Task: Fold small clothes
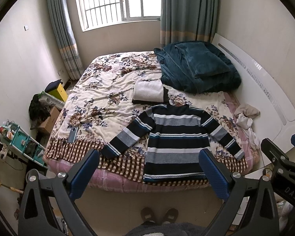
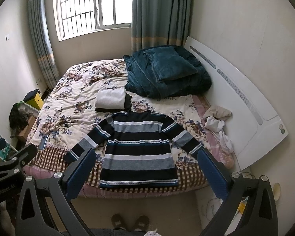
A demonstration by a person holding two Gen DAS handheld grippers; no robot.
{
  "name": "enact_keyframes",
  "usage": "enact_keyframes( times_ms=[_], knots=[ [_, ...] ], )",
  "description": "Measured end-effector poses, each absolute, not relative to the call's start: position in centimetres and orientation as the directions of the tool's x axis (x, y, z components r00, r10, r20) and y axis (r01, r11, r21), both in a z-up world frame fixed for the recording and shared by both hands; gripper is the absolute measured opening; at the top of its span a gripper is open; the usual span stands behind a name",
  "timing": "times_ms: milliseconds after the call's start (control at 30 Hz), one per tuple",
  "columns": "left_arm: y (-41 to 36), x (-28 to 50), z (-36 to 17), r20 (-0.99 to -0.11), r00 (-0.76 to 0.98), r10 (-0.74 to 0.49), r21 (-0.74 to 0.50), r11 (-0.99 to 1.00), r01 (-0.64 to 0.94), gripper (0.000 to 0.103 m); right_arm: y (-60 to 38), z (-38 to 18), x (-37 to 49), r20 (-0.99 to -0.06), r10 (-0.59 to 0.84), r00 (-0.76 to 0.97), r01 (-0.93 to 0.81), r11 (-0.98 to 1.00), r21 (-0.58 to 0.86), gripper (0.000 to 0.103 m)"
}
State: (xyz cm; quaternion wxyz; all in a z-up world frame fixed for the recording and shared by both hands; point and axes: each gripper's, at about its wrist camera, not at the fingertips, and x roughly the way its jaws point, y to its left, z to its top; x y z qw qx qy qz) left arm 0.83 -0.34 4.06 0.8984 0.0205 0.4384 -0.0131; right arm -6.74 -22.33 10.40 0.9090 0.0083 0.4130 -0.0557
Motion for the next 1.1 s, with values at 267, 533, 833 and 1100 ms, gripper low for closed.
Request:
enact_keyframes(
  times_ms=[267,533,833,1100],
  knots=[
    [0.0,0.8,4.3,-0.787,0.617,-0.008,0.024,0.999,0.043,0.103,-22.0,11.1,-6.5,-0.748,-0.09,0.657,0.105,0.994,-0.028,0.103],
    [0.2,0.7,4.3,-0.782,0.624,-0.008,0.024,0.999,0.043,0.103,-21.7,11.1,-6.8,-0.744,-0.092,0.661,0.106,0.994,-0.028,0.103],
    [0.3,0.7,4.6,-0.779,0.627,-0.008,0.021,0.999,0.039,0.103,-21.4,11.3,-6.9,-0.741,-0.092,0.666,0.105,0.994,-0.029,0.103],
    [0.3,0.8,4.9,-0.779,0.627,-0.009,0.022,0.999,0.042,0.103,-21.2,11.8,-6.5,-0.74,-0.089,0.667,0.102,0.994,-0.028,0.103]
  ],
)
